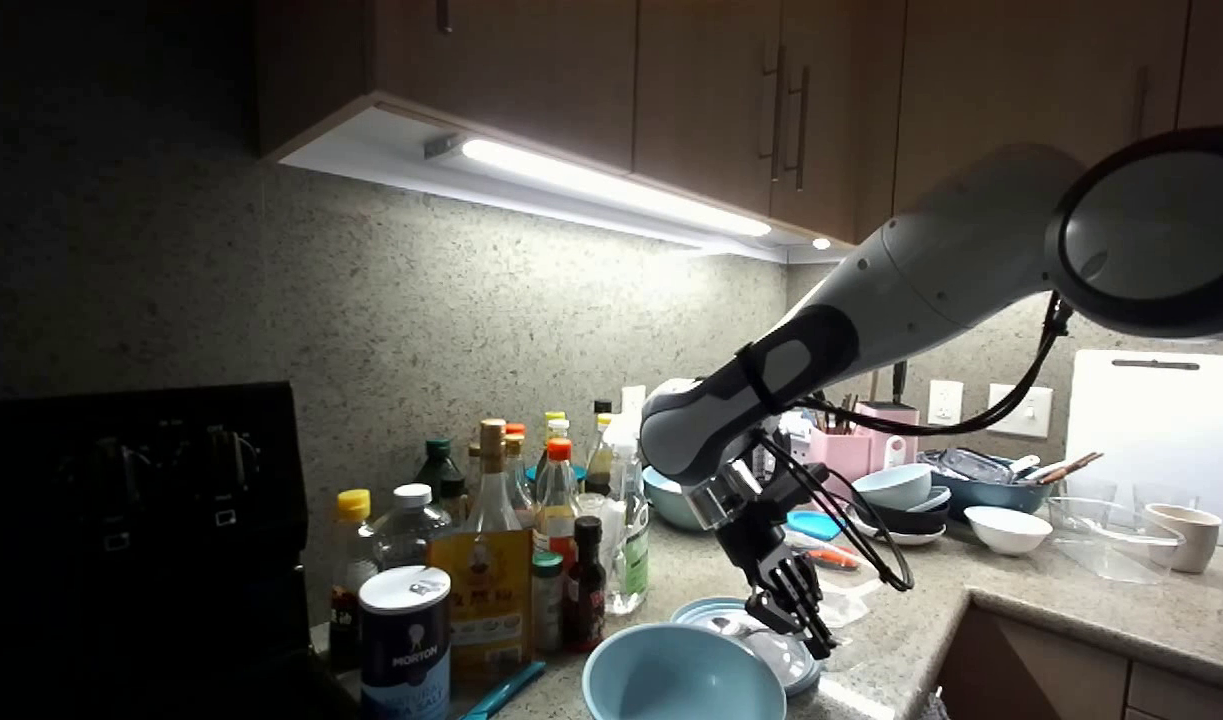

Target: Remove the spoon from the container and put it on the lid of the bowl

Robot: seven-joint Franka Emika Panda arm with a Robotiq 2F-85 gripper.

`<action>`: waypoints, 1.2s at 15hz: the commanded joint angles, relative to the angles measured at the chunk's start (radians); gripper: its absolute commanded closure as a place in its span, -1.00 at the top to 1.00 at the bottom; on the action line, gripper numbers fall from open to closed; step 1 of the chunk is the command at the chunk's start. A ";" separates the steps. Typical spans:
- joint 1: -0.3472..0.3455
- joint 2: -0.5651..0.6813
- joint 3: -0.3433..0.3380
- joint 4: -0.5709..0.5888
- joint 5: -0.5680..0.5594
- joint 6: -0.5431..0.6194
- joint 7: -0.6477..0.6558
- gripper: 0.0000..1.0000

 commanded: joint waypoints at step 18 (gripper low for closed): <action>0.047 -0.068 -0.006 0.052 -0.042 -0.090 0.018 1.00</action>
